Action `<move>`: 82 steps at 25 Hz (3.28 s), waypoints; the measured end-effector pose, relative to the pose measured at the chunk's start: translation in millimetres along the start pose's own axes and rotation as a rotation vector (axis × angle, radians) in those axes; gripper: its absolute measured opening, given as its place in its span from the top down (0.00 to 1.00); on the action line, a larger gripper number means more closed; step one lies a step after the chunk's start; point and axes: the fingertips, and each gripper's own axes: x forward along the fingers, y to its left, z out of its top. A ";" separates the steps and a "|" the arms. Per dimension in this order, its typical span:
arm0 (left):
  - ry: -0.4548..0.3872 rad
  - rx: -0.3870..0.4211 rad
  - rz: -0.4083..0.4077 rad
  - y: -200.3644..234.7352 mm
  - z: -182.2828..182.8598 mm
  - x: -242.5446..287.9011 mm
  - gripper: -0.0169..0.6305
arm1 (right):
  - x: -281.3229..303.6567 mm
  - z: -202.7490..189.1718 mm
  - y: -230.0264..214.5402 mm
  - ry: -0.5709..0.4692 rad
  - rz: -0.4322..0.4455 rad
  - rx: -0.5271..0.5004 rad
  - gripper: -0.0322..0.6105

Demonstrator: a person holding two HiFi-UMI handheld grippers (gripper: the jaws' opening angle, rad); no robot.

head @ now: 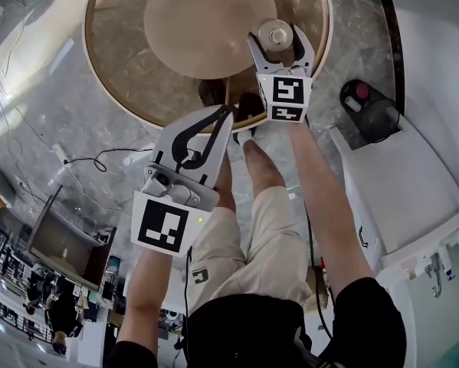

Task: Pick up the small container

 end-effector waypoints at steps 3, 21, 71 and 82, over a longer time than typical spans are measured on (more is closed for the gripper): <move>0.007 0.001 -0.005 2.3 -0.1 -0.2 0.95 | 2.6 3.1 1.8 0.008 -0.008 -0.024 0.42; 0.002 0.017 -0.014 -10.4 7.6 -7.1 0.95 | -4.6 4.2 -0.7 0.088 0.025 -0.034 0.43; -0.446 0.050 0.251 -130.2 268.7 -302.2 0.95 | -431.5 415.5 150.2 -0.161 0.358 -0.218 0.43; -0.471 0.082 0.293 -127.3 300.4 -337.1 0.95 | -476.3 463.1 179.4 -0.203 0.455 -0.270 0.43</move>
